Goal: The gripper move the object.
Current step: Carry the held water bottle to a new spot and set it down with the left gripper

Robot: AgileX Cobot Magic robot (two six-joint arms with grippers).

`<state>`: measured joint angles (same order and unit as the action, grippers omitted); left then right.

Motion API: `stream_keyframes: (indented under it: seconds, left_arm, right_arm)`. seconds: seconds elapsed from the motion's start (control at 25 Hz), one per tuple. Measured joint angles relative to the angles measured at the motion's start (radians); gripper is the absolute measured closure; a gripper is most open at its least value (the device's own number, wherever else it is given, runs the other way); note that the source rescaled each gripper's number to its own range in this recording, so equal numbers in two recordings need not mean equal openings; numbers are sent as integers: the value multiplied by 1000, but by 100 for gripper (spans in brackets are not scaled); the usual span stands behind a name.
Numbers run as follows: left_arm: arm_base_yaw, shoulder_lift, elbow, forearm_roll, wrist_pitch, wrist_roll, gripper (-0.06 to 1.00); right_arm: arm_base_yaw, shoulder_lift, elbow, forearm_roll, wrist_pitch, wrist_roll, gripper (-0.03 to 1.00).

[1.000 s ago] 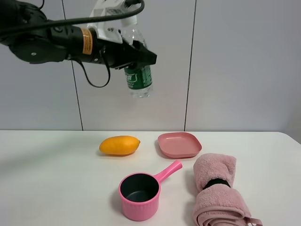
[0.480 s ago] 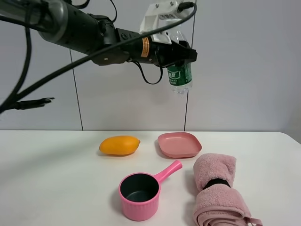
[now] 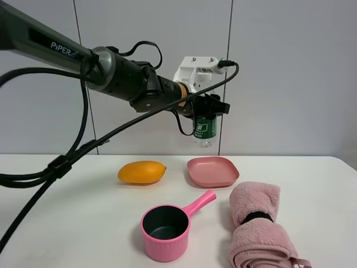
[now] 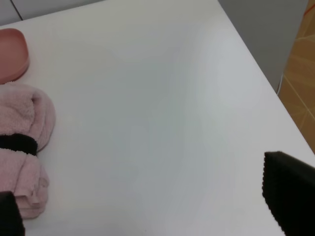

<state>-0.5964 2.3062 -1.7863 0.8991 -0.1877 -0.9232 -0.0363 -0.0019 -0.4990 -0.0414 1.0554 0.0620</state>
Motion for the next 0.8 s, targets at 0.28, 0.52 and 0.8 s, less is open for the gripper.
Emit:
stream_keyframes:
  seconds: [0.28, 0.52, 0.8]
  left_arm:
    - [-5, 20, -3, -204, 4, 169, 94]
    - [-24, 65, -4, -375, 5, 381, 94]
    - [-24, 86, -4, -492, -12, 532, 94]
  right_arm:
    - [0, 0, 0, 0, 0, 0, -3]
    - [0, 0, 0, 0, 0, 0, -3]
    - [0, 0, 0, 0, 0, 0, -3]
